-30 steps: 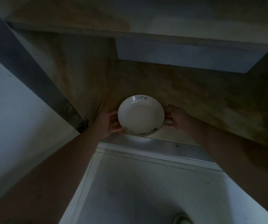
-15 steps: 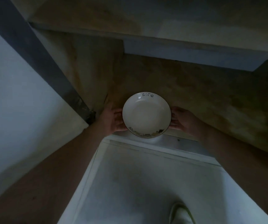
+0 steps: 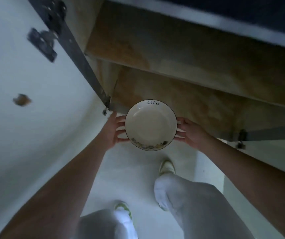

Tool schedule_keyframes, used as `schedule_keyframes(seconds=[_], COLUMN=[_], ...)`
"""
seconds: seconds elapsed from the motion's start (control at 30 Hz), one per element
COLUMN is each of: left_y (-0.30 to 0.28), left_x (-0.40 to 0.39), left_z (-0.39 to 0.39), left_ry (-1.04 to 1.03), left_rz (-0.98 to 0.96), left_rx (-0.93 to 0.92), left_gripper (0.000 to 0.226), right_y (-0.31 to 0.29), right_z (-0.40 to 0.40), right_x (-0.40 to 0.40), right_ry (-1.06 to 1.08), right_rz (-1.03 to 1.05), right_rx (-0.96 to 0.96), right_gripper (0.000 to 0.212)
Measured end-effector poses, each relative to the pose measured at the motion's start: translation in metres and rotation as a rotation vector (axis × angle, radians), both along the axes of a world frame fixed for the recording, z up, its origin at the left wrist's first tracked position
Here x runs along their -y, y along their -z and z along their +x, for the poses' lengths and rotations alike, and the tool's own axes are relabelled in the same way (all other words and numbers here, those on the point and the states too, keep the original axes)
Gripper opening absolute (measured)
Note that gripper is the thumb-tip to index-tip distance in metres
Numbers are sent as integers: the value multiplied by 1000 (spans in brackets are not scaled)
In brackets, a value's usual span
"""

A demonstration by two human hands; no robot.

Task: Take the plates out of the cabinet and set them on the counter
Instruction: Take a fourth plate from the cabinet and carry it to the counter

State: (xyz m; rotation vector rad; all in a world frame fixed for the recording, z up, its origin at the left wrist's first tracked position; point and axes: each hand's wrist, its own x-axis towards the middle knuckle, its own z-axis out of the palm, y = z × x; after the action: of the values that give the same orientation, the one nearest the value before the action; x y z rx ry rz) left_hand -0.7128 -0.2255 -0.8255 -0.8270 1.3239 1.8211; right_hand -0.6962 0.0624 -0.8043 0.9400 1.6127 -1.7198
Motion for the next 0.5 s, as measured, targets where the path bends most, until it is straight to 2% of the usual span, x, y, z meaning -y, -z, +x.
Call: schedule_keyframes(seconds=[0.2,0.43,0.5], left_y=[-123,-254,-293], left_x=[14,36,41], left_z=[67,137,155], left_ry=[-66,-57,-49], left_rz=[50,9,-7], left_rx=[1,-17,-23], left_gripper=[55,56,57], right_y=[-113,-239,-278], right_z=[59,133,155], right_x=[18,49,59], right_ry=[27,46,36], right_rz=[45,72,70], right_rx=[15,11,7], right_gripper=[27,22,27])
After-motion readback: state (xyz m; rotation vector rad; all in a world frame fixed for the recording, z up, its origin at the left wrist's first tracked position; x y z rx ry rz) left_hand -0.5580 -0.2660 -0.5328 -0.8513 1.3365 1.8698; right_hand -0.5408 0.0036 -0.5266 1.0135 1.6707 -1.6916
